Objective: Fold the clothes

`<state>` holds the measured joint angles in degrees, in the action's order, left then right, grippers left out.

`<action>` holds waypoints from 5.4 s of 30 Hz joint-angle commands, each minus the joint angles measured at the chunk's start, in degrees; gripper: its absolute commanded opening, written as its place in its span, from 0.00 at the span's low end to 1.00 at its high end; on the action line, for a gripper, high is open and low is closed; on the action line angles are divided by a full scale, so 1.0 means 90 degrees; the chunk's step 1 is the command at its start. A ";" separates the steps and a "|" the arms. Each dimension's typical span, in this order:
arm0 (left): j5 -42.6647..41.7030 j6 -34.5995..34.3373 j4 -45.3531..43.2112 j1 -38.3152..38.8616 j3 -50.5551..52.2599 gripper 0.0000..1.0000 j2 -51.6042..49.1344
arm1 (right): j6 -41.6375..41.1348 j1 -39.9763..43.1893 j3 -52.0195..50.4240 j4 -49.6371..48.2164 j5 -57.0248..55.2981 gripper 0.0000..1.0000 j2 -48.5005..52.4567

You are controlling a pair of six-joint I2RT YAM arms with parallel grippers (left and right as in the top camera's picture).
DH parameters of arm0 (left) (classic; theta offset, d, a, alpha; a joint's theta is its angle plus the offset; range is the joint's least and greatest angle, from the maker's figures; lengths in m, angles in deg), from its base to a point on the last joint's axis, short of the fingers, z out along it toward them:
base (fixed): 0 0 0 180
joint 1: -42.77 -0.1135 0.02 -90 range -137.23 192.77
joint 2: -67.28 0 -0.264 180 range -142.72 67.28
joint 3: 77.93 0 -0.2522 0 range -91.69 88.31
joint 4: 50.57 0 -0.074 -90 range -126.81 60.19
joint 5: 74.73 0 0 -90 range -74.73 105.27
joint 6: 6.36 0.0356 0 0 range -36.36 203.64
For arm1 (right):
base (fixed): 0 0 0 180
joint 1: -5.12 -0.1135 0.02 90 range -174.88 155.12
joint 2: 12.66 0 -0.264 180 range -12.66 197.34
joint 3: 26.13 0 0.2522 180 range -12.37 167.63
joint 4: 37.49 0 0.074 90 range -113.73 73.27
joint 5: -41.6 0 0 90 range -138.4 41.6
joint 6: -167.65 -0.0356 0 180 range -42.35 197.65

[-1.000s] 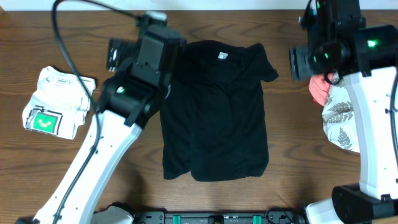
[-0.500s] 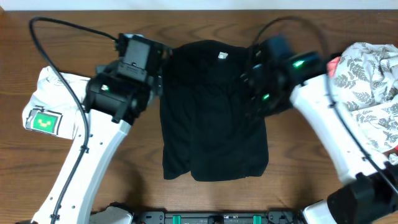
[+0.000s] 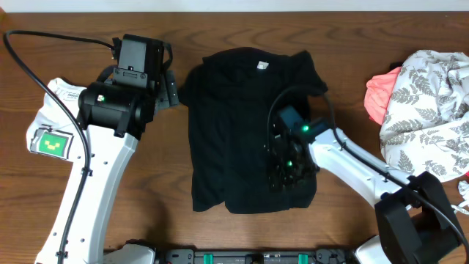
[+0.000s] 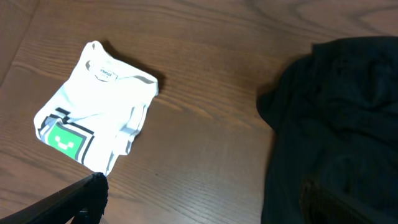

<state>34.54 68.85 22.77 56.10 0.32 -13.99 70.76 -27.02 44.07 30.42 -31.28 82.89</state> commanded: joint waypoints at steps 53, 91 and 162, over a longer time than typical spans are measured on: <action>-0.0075 -0.0036 -0.0007 -0.0022 0.0000 0.98 -0.0027 | -0.1996 -0.0440 -0.0767 -0.0527 -0.1365 0.01 0.0002; -0.0078 -0.0036 -0.0032 -0.0019 0.0000 0.98 -0.0027 | -0.0697 0.4714 0.1778 -0.0333 -0.3060 0.46 -0.0767; -0.0835 -0.0039 -0.0219 -0.0019 0.0002 0.98 -0.0034 | -0.2142 -0.0228 0.0002 0.0243 -0.4112 0.01 -0.2618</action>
<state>29.32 68.81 20.84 56.10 0.37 -13.99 52.57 -34.27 43.37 31.93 -63.67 63.53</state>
